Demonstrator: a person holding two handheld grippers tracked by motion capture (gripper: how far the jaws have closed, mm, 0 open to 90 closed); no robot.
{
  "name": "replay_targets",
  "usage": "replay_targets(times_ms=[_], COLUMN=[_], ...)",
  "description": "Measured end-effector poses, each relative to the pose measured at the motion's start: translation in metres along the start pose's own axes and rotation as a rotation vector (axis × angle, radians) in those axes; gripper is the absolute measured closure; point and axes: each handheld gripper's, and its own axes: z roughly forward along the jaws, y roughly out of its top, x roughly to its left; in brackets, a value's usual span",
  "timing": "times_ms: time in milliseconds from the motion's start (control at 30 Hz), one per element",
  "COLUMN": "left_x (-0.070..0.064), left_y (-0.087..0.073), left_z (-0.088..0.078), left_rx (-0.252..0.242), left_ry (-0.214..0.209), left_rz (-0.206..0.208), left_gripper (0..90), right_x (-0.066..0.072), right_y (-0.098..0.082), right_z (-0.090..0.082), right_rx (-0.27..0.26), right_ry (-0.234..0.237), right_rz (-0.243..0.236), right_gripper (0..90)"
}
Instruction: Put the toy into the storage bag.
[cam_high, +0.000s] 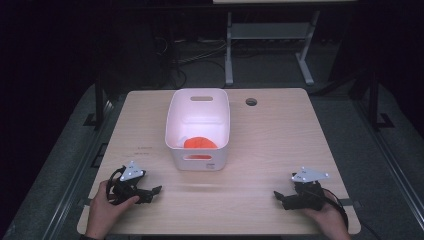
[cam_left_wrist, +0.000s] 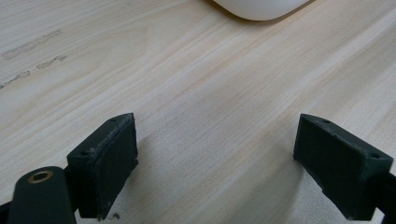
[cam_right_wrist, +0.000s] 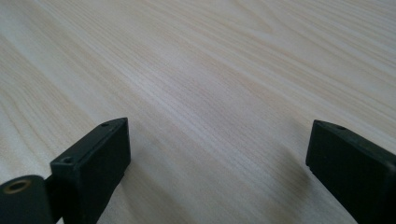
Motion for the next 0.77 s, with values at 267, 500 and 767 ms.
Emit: replay_targets(times_ms=[267, 500, 767], left_x=[-0.0001, -0.0001, -0.0001], left_y=[0.0000, 0.0000, 0.0000], left_z=[0.0000, 0.0000, -0.0001], left_rx=[0.000, 0.000, 0.001], left_ry=[0.000, 0.000, 0.000], left_rz=[-0.001, -0.001, 0.000], left_gripper=[12.6, 12.6, 12.7], right_x=[-0.0041, -0.0041, -0.0040], right_y=[-0.0007, -0.0007, -0.0007], right_z=[0.0007, 0.0006, 0.0008], right_rx=[0.020, 0.020, 0.018], right_ry=[0.030, 0.030, 0.029], right_rz=[0.042, 0.042, 0.043], right_gripper=[5.6, 5.5, 5.6])
